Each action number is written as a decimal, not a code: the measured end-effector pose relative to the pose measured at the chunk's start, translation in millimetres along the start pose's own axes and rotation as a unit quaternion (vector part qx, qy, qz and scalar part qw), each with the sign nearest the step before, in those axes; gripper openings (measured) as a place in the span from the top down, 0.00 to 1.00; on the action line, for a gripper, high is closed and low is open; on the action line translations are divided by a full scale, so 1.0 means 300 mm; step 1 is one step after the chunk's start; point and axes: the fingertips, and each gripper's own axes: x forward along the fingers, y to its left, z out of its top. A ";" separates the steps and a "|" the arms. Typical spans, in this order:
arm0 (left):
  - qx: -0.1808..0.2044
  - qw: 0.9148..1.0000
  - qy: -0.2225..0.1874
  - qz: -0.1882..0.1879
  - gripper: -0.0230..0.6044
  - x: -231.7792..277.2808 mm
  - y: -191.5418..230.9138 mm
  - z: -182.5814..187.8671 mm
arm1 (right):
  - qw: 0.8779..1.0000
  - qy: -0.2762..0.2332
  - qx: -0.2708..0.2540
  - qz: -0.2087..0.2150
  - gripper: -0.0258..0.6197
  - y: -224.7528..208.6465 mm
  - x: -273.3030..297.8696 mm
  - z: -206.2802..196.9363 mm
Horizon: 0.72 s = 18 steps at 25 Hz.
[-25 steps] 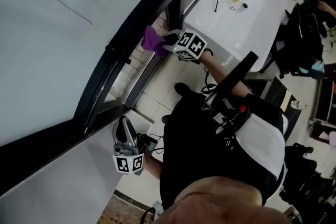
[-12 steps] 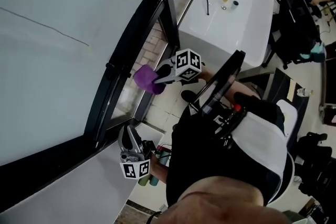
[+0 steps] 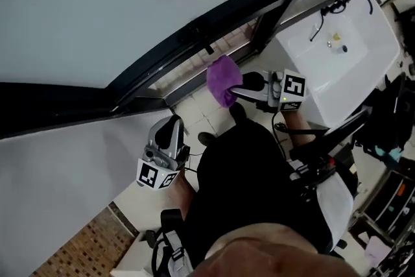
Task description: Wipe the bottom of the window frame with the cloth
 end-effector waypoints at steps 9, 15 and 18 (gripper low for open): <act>0.002 1.000 0.001 0.012 0.96 -0.020 -0.003 0.027 | 0.999 -0.026 -0.006 0.035 0.86 0.073 0.071 0.042; 0.004 1.000 0.004 0.011 0.96 -0.026 -0.015 0.037 | 0.998 -0.026 -0.003 0.052 0.86 0.104 0.098 0.045; 0.005 1.000 0.006 0.005 0.96 -0.028 -0.026 0.041 | 0.998 -0.030 -0.005 0.063 0.86 0.122 0.119 0.051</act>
